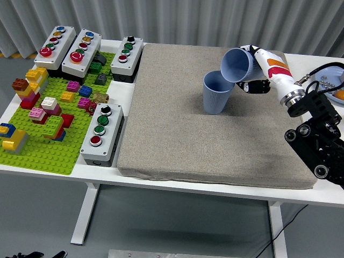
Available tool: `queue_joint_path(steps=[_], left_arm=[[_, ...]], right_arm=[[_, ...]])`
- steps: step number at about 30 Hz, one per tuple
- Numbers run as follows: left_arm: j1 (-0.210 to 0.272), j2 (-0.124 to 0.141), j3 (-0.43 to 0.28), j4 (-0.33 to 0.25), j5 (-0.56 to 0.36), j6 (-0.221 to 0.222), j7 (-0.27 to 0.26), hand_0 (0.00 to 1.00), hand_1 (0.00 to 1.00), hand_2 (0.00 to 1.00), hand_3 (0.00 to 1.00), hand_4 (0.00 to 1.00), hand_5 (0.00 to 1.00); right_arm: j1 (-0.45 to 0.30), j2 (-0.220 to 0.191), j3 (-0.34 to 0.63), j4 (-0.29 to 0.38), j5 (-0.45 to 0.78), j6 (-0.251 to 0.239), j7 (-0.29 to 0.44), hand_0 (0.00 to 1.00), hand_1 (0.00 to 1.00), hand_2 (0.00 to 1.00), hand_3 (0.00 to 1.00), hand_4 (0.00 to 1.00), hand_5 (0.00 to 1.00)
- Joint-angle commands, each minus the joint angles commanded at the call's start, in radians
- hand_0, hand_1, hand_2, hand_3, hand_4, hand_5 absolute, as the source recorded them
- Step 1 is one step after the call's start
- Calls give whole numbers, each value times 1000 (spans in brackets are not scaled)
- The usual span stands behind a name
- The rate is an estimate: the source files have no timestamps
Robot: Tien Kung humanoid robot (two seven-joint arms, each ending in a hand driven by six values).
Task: Pick cup pour cup place
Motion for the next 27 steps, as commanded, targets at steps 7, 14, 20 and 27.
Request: queue_joint_path(steps=[7,14,20,27], left_arm=[[1,1,-1,0,1,0,0,769,753,811,649,504,968],[0,1,2,0,-2,0,-1,769,753,811,649,504,968],[-3,2,2,0,-3,0,-1,769,753,811,649,504,968],[-4,2,2,0,-4,1,-1,769,754,811,649,504,968]], right_arm=[[6,-3,-11,-8,-7,-12,0,824,688,589,676,675,4],[17,-2,-24,-16,-13,-23,-1,825,688,588,675,674,4],[30,-6,-37,-29,-10,-22,1,825,688,589,676,672,3],[41,-6,-61,-39,-11,-30,2,826,689,589,675,672,3]])
